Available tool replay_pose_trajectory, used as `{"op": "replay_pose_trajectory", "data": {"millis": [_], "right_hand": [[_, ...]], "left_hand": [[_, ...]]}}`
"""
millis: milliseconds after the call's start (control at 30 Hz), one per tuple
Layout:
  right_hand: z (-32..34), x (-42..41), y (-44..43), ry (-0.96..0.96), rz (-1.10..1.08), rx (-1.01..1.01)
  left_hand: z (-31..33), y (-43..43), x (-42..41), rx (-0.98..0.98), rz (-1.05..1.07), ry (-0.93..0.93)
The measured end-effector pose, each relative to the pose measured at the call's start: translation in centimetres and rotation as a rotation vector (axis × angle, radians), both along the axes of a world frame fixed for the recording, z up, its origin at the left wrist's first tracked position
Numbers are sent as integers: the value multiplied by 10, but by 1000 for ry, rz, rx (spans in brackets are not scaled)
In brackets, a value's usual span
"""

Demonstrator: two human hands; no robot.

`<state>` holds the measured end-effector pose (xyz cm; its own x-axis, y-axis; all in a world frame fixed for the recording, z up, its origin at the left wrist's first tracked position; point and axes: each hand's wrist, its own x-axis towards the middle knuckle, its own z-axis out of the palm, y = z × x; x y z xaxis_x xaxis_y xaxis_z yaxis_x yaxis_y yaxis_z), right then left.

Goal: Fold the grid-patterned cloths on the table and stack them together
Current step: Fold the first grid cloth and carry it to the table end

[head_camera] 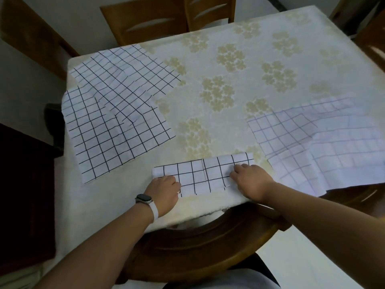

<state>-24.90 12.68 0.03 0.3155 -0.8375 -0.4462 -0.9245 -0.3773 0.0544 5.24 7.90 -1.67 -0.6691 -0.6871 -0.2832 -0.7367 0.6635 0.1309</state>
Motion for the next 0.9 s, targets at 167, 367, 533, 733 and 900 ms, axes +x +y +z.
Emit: {"op": "replay_pose_trajectory", "data": {"millis": [167,367,533,733,900], "right_hand": [[-10,0,6,1,4,69],[-5,0,8,-21,-73,132],[10,22,0,-171,-134,-7],[-5,39,-25,-190,-33,-68],[-22,32,-31,-173,-22,3]], "left_hand": [[-8,8,-4,34,15,-69],[-5,12,-2,74,25,-89],[6,-5,-19,61,34,28],[5,-23,-65,144,-25,-61],[-7,-19,-70,119,-22,-115]]}}
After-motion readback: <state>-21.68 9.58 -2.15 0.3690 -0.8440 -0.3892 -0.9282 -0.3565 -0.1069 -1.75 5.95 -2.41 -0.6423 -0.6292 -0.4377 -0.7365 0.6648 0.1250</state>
